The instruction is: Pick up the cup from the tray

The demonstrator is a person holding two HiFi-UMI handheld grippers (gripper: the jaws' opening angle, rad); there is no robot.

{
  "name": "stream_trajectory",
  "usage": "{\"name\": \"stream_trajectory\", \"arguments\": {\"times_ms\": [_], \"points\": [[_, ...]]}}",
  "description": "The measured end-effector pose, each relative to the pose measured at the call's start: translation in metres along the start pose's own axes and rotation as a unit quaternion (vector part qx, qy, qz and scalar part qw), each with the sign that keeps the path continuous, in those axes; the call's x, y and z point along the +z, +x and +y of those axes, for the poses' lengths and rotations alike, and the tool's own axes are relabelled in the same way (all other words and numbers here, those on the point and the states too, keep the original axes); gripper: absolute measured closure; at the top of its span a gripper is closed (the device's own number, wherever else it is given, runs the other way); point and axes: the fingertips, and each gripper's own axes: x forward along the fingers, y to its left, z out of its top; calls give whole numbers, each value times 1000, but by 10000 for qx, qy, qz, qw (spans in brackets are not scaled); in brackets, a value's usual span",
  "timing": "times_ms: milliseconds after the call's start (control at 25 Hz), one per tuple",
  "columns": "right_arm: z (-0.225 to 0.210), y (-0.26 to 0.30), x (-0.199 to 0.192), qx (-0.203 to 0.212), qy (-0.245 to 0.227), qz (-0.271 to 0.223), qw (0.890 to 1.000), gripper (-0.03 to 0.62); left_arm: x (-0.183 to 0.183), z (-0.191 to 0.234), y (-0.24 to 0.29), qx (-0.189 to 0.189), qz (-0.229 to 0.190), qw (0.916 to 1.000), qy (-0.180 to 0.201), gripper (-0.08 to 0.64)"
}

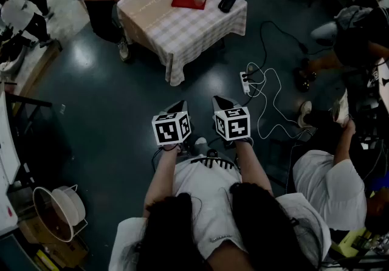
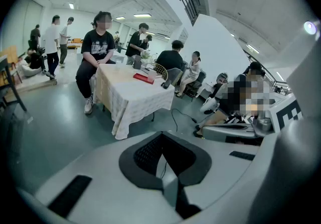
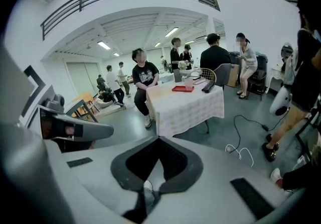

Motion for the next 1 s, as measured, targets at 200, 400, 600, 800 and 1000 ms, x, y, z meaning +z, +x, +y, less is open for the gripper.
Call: {"name": "stream_trajectory", "arguments": {"times_ms": [200, 400, 600, 800, 1000], "points": [[-6, -4, -5, -72, -62, 59, 9999, 584, -11, -8, 6, -183, 115, 9994, -283, 556], [-14, -4, -5, -102, -36, 47, 9999, 584, -12, -13, 12, -64, 143, 9999, 4, 557], [-19, -8, 2, -24, 298, -218, 9993, 583, -11, -22, 15, -151, 120, 9998, -67, 556], [-18, -18, 22, 18, 257, -649, 9976, 580, -4, -24, 14, -174, 88, 9998, -40, 557], [-18, -14, 37, 162, 157, -774, 9967, 486, 6, -18, 20, -134, 44, 9999, 60, 557]]}}
